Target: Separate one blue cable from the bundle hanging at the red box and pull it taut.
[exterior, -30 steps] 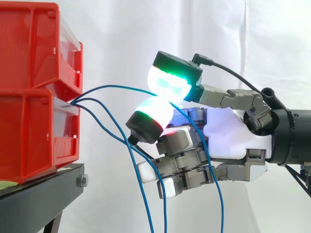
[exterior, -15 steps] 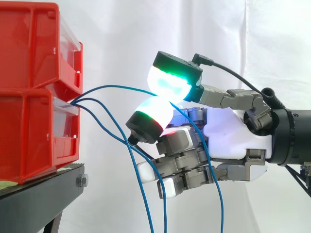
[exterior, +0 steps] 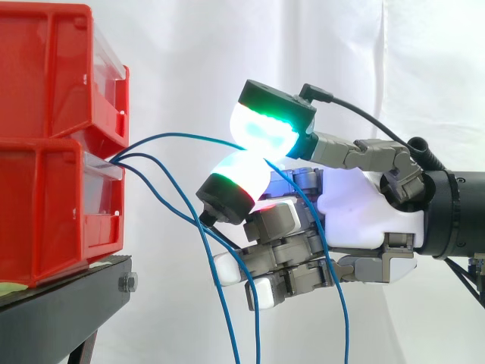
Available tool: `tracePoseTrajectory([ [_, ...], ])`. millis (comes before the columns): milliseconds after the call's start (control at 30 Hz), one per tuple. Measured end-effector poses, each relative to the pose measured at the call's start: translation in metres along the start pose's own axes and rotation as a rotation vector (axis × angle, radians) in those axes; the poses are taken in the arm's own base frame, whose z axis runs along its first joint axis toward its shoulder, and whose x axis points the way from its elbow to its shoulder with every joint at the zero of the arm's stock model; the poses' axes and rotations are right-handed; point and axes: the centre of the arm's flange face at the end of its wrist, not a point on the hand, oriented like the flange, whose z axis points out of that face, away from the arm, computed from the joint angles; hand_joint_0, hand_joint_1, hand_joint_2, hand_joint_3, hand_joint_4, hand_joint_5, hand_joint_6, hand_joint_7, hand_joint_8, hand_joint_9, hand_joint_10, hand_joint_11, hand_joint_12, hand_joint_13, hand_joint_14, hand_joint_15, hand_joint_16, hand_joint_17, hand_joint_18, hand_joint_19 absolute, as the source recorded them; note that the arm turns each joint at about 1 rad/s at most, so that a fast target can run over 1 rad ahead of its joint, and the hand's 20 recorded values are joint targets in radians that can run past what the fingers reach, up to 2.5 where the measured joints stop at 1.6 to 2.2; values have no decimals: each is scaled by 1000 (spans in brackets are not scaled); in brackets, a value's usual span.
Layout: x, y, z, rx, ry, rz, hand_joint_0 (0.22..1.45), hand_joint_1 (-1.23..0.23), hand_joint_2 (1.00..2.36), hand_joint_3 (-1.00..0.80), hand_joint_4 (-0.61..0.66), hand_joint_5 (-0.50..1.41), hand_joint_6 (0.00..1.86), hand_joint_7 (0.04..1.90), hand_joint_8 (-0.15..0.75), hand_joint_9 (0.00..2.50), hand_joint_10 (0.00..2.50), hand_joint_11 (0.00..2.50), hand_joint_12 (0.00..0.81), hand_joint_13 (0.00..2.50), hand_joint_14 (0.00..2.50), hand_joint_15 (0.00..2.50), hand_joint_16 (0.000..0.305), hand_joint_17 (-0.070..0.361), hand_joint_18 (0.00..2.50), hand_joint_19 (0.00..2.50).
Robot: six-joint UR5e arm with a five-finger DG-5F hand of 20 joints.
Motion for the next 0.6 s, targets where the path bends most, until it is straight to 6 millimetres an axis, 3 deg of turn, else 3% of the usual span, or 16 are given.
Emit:
tracePoseTrajectory([
  [600, 0, 0, 0, 0, -1, 0, 776, -722, 1018, -175, -86, -191, 1012, 1237, 348, 1035, 10, 1173, 325, 635, 18, 547, 45, 101, 644, 702],
])
